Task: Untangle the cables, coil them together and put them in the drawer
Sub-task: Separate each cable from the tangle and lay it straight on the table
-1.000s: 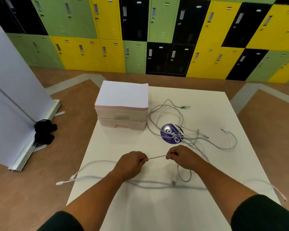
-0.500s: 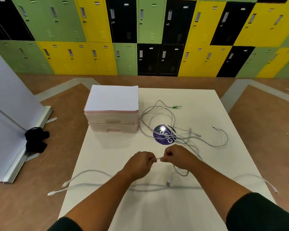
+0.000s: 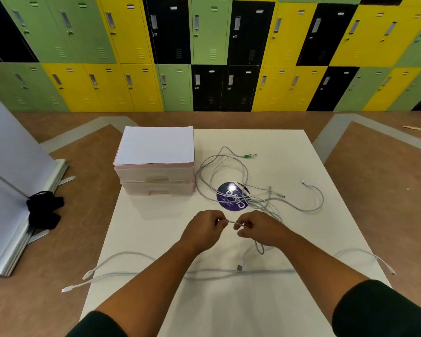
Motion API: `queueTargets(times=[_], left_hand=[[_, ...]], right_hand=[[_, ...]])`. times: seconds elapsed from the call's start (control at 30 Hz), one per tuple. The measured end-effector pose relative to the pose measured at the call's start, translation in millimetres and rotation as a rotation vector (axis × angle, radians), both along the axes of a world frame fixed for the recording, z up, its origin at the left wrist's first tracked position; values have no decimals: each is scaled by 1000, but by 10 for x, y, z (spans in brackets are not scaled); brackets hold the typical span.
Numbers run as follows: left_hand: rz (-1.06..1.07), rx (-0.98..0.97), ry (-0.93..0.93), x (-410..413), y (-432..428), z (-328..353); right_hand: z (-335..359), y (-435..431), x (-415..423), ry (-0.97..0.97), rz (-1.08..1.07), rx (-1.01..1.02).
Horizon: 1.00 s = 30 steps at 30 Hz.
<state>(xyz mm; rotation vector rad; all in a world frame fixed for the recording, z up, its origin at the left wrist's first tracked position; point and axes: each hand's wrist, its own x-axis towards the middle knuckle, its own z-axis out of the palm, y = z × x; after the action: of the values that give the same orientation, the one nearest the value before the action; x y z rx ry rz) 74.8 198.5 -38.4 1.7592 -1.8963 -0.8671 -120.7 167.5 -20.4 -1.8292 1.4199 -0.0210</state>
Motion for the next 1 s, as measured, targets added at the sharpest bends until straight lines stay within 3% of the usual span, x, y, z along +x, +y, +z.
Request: queueTargets(times=[0.23, 0.37, 0.67, 1.0], left_hand=[[-27, 94, 30, -12, 0, -34], [-116, 166, -80, -62, -16, -79], [-155, 71, -86, -304, 14, -8], [-62, 232, 185, -198, -22, -43]], right_hand=[[-24, -19, -199, 52, -69, 2], [-1, -29, -159, 23, -68, 18], [79, -12, -124, 95, 15, -43], [114, 27, -489, 175, -54, 0]])
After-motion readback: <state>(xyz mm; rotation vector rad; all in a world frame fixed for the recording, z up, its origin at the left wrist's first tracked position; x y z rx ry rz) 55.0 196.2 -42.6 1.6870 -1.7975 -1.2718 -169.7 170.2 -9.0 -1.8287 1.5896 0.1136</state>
